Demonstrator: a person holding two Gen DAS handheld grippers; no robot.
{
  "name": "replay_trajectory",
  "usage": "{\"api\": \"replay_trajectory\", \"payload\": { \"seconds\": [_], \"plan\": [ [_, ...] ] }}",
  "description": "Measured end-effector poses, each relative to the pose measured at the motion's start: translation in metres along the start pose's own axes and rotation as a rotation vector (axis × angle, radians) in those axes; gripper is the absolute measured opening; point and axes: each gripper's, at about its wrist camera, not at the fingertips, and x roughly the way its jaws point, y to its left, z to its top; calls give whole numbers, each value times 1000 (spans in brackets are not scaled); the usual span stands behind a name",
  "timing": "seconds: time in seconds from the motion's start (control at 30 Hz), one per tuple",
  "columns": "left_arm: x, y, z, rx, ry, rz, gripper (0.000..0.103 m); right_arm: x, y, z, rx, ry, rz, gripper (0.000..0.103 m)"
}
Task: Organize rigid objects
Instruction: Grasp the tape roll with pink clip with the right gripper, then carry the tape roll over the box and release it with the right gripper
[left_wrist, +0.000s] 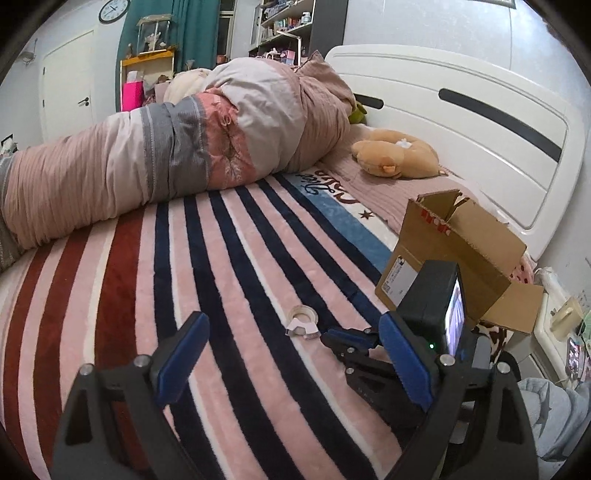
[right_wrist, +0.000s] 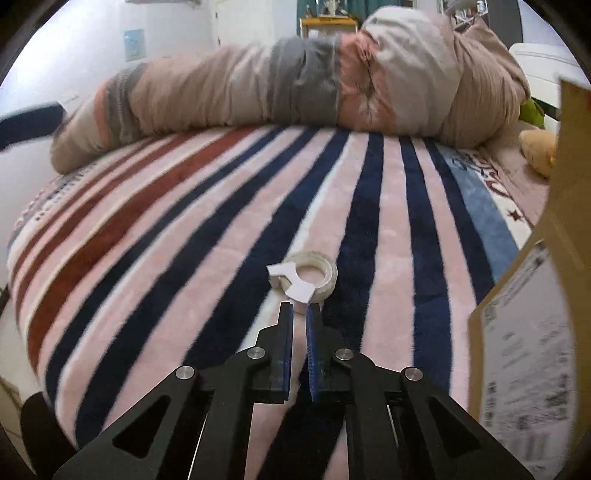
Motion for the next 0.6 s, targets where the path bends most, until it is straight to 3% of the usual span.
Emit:
{"api": "replay_trajectory", "payload": {
  "seconds": [0.03, 0.07, 0.1, 0.17, 0.33, 0.4, 0.6],
  "plan": [
    [-1, 1, 0, -4, -2, -1, 92, -2, -1, 1, 5, 7, 11, 3],
    [-2, 2, 0, -9, -4, -2, 92, 0, -3, 4, 15, 22, 25, 12],
    [-3, 3, 0, -11, -4, 0, 92, 7, -5, 7, 17, 46, 25, 37],
    [-3, 6, 0, -14, -6, 9, 92, 19, -8, 9, 19, 58, 12, 60],
    [-2, 17, -6, -37, -2, 18, 92, 51, -13, 15, 46, 90, 57, 56],
    [-2, 20, -8, -45, -2, 23, 92, 54, -15, 21, 45, 86, 44, 43],
    [-4, 23, -13, -63, -5, 24, 92, 49, -16, 22, 43, 71, 43, 43]
  ]
}}
